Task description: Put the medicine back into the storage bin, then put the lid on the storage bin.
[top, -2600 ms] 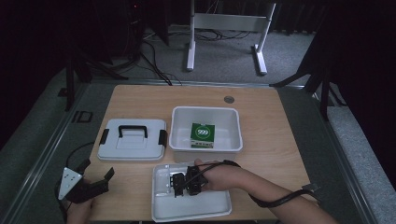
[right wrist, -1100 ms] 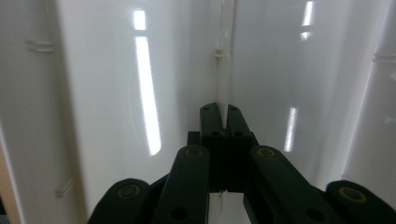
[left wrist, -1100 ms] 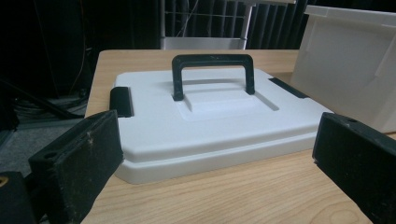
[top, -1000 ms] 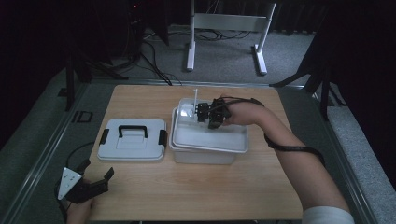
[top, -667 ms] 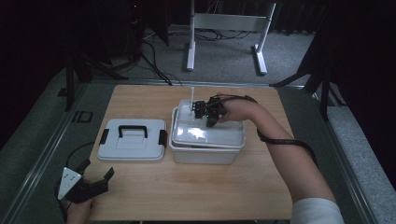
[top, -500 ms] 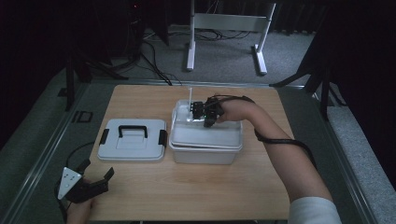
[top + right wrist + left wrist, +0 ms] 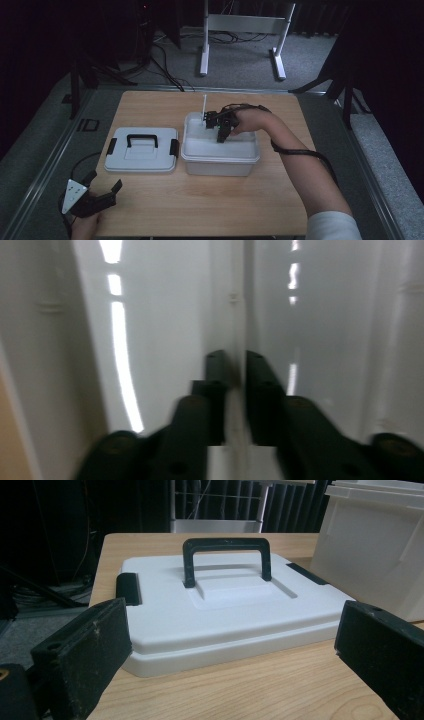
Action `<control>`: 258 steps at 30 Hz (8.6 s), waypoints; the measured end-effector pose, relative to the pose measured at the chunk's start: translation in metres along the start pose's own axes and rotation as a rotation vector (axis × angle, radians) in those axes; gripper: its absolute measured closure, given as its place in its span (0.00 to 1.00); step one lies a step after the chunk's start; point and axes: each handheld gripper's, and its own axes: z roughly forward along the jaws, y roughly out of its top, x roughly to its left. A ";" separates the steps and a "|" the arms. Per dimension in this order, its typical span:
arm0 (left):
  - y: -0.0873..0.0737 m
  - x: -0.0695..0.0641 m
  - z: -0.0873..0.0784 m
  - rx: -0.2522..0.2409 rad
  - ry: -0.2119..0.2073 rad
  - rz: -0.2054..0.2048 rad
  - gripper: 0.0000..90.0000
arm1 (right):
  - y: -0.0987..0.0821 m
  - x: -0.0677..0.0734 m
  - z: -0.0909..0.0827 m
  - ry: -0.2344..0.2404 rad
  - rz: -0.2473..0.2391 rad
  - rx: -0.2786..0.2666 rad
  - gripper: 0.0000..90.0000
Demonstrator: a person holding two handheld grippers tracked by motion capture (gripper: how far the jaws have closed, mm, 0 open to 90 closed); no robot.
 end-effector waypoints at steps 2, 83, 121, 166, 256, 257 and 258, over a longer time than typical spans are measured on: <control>0.000 0.000 0.000 0.002 0.000 0.001 0.02 | -0.001 0.003 0.001 -0.020 -0.003 0.009 0.66; 0.054 0.000 0.041 0.513 -0.222 0.365 0.03 | -0.207 0.143 0.056 -0.045 0.237 -0.051 0.28; 0.144 -0.015 0.162 0.962 -0.255 0.751 0.06 | -0.213 0.144 0.067 -0.011 0.227 -0.030 0.29; 0.121 -0.041 0.220 1.121 -0.467 1.172 0.91 | -0.215 0.146 0.073 0.030 0.229 -0.044 0.28; 0.279 -0.243 0.211 0.928 -0.589 1.279 0.93 | -0.214 0.152 0.075 0.054 0.219 -0.022 0.23; 0.278 -0.248 0.214 0.928 -0.591 1.287 0.93 | -0.215 0.152 0.075 0.054 0.218 -0.024 0.23; 0.278 -0.250 0.215 0.924 -0.591 1.285 0.93 | -0.215 0.152 0.075 0.055 0.218 -0.023 0.23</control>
